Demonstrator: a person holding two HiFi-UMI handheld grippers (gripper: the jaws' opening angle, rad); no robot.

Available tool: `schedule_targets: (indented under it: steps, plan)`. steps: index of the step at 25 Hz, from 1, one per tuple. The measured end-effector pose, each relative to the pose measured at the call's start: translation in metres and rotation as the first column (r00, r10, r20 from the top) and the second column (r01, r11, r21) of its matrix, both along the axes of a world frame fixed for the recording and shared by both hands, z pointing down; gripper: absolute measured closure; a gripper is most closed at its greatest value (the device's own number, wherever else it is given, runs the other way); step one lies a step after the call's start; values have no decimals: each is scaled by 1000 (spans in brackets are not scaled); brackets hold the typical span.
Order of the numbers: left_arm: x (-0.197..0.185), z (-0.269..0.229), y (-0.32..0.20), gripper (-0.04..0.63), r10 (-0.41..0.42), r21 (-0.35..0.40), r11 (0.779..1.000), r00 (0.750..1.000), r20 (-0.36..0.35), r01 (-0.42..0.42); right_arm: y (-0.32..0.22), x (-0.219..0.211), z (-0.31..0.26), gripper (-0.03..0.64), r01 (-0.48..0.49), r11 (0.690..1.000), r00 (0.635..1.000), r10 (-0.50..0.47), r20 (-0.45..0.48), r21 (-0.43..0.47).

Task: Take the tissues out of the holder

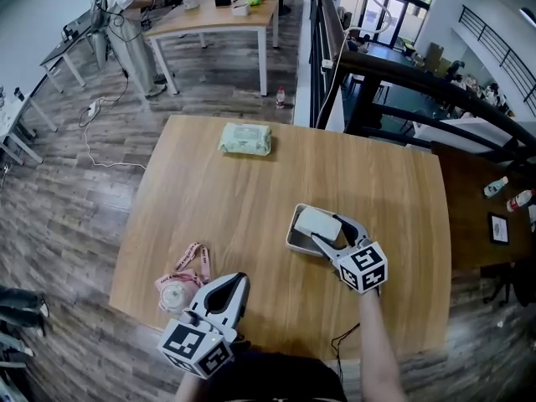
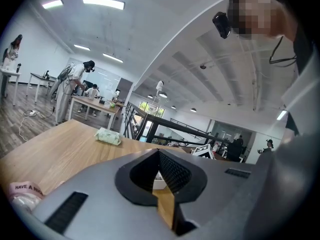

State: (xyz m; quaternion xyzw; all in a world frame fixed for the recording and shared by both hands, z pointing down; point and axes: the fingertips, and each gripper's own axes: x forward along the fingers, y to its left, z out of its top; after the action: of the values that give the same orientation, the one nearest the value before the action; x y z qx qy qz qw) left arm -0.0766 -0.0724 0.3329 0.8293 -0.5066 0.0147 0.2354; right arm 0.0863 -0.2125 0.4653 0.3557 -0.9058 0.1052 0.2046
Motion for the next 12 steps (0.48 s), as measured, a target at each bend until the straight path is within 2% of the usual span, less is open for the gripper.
schedule_targets:
  steps: [12]
  plan:
    - [-7,-12,6,591,-9,30,999,1000,-9,10,22,0,-30,310,-6,999,1000,6,4,42]
